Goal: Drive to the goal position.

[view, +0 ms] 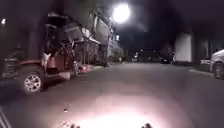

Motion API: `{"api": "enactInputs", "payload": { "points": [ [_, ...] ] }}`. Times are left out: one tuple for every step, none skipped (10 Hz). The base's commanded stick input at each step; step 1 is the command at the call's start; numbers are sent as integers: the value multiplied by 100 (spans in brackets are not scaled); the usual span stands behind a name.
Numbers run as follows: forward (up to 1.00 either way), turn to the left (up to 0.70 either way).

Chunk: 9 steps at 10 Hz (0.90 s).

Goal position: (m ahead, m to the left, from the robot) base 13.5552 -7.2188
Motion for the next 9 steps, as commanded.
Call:
{"api": "enactInputs", "payload": {
  "points": [
    [70,0],
    [70,0],
    [70,-4],
    [70,-29],
    [70,-35],
    [70,-35],
    [70,-35],
    [70,-33],
    [70,-10]
  ]
}}
